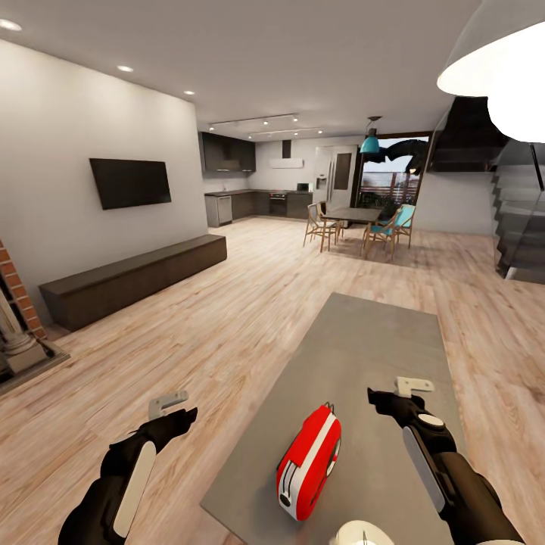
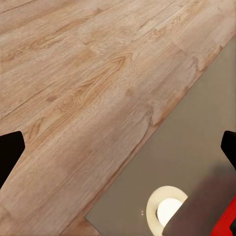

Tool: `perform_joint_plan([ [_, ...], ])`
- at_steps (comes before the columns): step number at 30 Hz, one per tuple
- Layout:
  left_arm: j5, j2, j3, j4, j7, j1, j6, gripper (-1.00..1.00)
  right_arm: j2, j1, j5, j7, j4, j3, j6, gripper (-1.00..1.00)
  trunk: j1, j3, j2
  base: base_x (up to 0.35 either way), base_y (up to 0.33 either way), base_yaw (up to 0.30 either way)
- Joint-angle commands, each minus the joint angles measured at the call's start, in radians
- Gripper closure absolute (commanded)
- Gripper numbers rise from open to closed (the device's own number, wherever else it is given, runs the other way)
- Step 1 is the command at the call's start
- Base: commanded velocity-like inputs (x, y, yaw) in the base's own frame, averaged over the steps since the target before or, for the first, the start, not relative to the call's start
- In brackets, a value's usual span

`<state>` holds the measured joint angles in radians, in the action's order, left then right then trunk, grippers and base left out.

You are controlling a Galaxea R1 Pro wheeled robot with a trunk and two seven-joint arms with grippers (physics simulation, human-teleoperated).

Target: Turn on the radio receiver that's on the table in the living room.

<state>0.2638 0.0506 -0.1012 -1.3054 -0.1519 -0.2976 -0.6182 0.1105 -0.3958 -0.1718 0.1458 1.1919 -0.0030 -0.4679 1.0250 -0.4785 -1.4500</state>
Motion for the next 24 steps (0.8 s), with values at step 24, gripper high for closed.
perform_joint_plan([
  [24,0.004,-0.001,0.001,0.055,0.000,0.000,0.027,-1.00,0.000,0.000,-0.004,0.003,-0.057,0.000,0.001,-1.00,0.000,0.000,0.000,0.000,0.000,0.000],
])
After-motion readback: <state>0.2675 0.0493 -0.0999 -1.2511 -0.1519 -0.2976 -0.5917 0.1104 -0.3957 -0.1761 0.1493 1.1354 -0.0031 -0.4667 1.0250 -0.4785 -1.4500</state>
